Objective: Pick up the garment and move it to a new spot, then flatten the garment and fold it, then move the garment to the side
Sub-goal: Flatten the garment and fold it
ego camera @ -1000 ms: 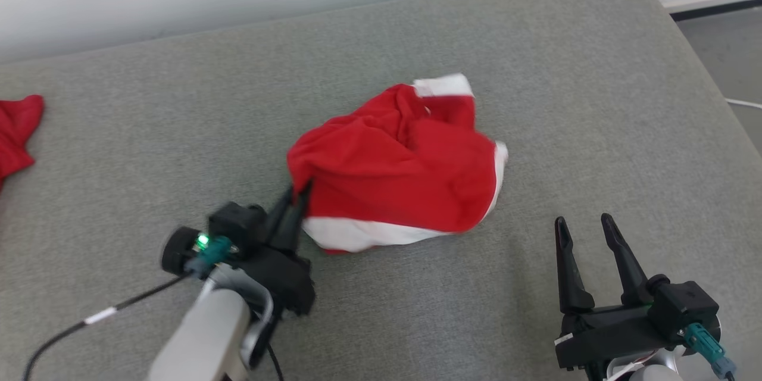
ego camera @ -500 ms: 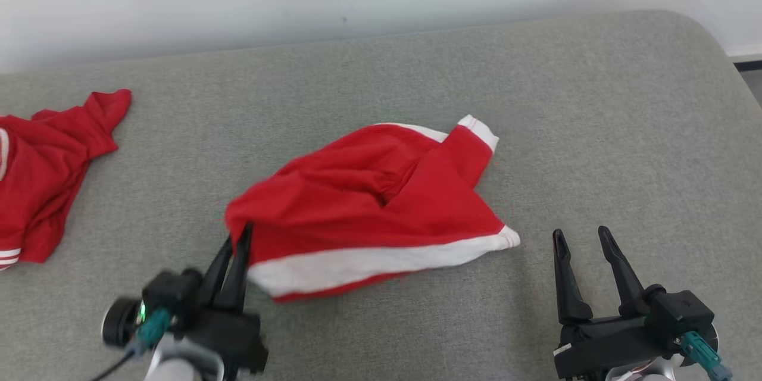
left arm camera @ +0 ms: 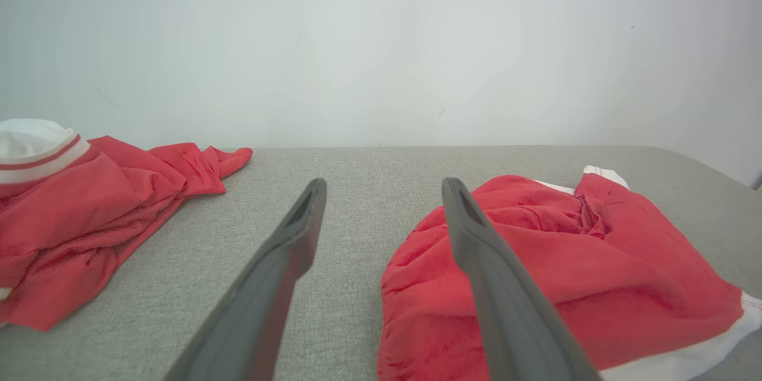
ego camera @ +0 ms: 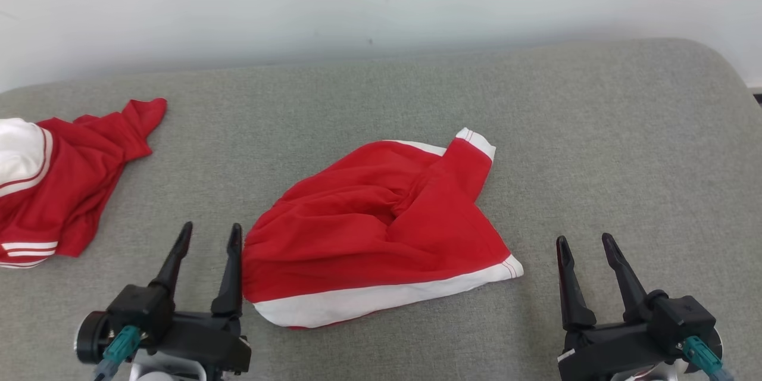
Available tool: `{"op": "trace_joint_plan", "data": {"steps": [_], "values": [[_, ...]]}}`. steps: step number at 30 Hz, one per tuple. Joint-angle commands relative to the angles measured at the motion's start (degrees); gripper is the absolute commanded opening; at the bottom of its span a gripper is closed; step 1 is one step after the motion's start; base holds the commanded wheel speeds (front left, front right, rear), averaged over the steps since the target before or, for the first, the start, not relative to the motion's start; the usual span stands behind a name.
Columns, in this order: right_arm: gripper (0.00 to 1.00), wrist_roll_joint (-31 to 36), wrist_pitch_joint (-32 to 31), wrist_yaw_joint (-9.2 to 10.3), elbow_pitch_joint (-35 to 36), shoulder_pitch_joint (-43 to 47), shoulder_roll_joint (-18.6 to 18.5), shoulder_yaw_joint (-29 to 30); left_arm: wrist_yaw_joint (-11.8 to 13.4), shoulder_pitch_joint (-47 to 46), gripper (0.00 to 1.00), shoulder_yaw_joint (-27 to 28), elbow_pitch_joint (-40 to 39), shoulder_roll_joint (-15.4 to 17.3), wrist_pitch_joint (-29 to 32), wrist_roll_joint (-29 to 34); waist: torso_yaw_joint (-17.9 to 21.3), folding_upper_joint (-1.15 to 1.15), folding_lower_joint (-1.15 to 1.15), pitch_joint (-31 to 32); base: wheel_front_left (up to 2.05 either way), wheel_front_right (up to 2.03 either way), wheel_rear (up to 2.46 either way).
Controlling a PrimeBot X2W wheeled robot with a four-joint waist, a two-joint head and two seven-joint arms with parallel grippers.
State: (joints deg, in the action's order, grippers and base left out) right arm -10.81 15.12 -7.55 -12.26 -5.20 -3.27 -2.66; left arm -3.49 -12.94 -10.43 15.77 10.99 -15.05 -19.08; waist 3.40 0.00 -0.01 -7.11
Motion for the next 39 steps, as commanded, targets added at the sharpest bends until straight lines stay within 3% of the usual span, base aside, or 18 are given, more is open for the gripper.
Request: {"op": "trace_joint_plan", "data": {"steps": [1,21,39], "values": [[1.0,0.25,0.04,0.13,-0.15,0.62,-0.39,-0.09,0.11,1.37,1.0,0.75,-0.87,-0.48,-0.19,1.07,-0.52,0.0,0.01,0.68,0.0,0.0,0.0],[1.0,-0.25,0.04,0.13,-0.61,3.04,-1.44,0.17,-2.42,14.21,1.0,14.19,-10.33,-5.48,-0.19,8.0,-2.93,0.0,0.01,3.11,0.0,0.0,0.0],[1.0,-0.09,0.04,0.13,-2.01,2.75,-2.36,-0.71,-3.62,14.5,1.0,16.12,-10.92,-7.82,-0.19,9.87,-2.58,0.0,0.01,3.29,0.0,0.0,0.0]]}}
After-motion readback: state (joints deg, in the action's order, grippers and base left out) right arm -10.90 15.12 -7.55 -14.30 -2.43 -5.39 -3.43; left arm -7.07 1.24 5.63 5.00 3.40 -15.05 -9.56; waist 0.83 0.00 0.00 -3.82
